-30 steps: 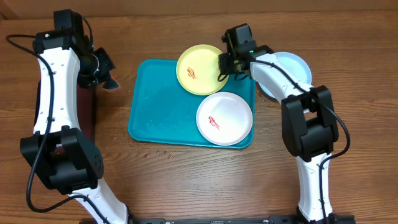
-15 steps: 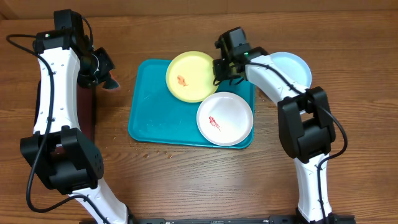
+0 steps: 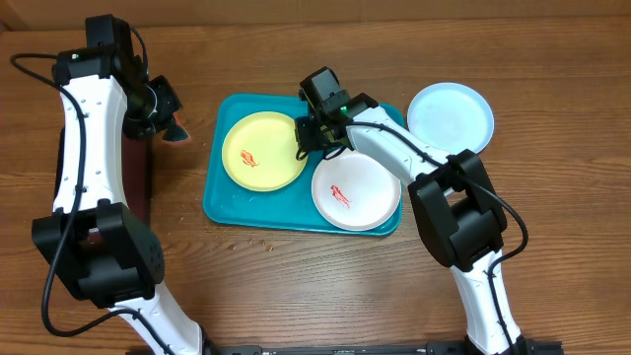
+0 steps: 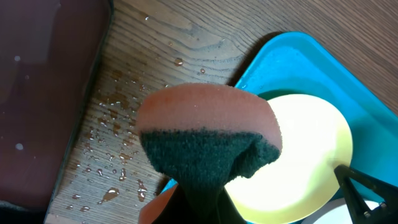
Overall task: Clean dirty plates on tray and stack at the side
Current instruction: 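Reach the right gripper to the yellow plate rim and grip it, then dip and rub the sponge in the soapy water with the left gripper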
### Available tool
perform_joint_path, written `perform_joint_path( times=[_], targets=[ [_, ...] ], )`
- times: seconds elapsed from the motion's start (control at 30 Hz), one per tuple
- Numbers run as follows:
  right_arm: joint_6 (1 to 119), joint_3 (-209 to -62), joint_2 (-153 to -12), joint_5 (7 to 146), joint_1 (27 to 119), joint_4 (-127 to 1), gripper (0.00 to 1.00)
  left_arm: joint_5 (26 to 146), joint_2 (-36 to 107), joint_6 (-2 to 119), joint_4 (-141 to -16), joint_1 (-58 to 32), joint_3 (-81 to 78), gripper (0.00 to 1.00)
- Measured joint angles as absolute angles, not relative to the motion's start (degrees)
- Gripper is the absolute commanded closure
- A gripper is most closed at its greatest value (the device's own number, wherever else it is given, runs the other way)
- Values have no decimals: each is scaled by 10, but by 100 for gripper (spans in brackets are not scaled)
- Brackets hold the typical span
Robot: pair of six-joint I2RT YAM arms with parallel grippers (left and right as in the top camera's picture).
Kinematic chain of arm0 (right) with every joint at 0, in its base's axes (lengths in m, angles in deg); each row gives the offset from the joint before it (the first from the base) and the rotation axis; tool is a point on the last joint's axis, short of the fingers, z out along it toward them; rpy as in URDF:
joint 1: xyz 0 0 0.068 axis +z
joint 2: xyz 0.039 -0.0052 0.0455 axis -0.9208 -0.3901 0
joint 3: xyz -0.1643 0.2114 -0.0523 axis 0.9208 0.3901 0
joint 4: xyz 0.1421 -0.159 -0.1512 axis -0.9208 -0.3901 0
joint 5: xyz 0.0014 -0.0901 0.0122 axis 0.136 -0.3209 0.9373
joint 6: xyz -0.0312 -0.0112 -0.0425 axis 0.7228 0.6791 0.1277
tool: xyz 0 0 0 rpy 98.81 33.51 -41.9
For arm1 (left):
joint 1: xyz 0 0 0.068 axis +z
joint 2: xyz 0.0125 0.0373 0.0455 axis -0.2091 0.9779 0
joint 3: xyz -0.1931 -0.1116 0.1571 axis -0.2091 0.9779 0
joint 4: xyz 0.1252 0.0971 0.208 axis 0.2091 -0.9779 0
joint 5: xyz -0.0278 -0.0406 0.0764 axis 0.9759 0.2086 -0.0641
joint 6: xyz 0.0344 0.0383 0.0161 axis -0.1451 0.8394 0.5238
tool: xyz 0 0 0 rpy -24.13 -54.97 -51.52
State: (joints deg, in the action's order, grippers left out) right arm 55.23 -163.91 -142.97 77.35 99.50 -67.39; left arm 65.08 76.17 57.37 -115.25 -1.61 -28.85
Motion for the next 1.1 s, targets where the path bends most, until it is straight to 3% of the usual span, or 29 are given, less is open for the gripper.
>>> perform_joint_path(
  times=[0.37,0.4,0.47,0.6,0.7,0.9,1.1],
  targets=[
    [466,-1639,-1430,728,1011,-703,96,585,762,538,-1146,9,-266,96],
    [463,-1639,-1430,725,1013,-703,94,584,762,538,-1144,14,-261,96],
    [459,-1639,-1430,722,1019,-698,72,580,762,535,-1143,25,-251,96],
    [468,-1638,-1431,710,1031,-680,68,574,762,532,-1143,42,-235,96],
    [488,-1638,-1431,706,1034,-668,69,573,762,532,-1143,46,-233,96],
    [515,-1638,-1431,700,1034,-667,91,568,762,532,-1137,46,-232,96],
    [520,-1638,-1431,698,1034,-675,94,551,762,532,-1095,55,-197,96]
  ],
)
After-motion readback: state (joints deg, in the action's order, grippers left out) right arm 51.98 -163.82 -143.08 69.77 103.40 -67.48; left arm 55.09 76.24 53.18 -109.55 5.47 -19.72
